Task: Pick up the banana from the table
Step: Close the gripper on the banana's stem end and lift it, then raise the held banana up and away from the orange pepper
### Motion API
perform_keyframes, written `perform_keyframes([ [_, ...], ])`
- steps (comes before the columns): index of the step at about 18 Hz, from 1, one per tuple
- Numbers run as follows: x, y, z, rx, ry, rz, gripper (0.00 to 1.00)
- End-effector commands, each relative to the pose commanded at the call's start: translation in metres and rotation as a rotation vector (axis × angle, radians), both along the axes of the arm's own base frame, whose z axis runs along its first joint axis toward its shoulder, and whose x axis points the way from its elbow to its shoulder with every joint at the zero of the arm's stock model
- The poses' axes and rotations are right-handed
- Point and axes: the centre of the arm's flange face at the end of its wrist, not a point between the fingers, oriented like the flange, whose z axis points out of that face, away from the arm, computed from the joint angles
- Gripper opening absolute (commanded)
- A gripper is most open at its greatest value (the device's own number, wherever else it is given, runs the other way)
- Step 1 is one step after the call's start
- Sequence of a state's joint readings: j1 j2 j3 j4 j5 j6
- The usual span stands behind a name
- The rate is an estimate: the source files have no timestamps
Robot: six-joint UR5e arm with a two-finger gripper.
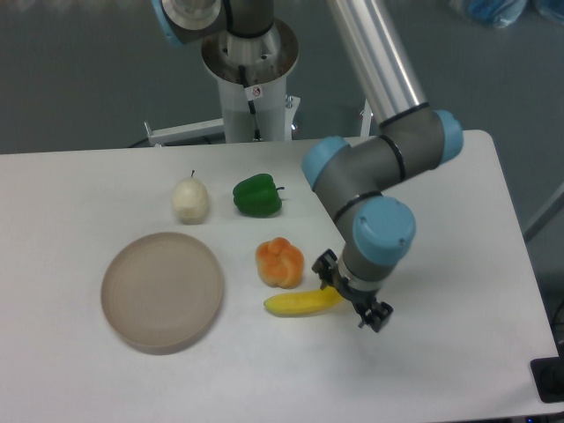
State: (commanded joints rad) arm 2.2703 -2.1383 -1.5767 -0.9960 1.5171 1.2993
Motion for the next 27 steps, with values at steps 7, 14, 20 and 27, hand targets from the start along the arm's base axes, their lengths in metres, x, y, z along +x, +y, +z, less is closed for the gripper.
perform_keyframes([
  [7,0.012,-0.003,-0.030,0.005,0.008,0.000,0.59],
  [14,0.009,-0.002,-0.024,0.008,0.014,0.003,0.07],
  [20,-0.010,0.003,0.027,0.058,0.059,0.019,0.00],
  [27,-0.073,-0.006,0.096,0.031,0.037,0.078,0.00],
])
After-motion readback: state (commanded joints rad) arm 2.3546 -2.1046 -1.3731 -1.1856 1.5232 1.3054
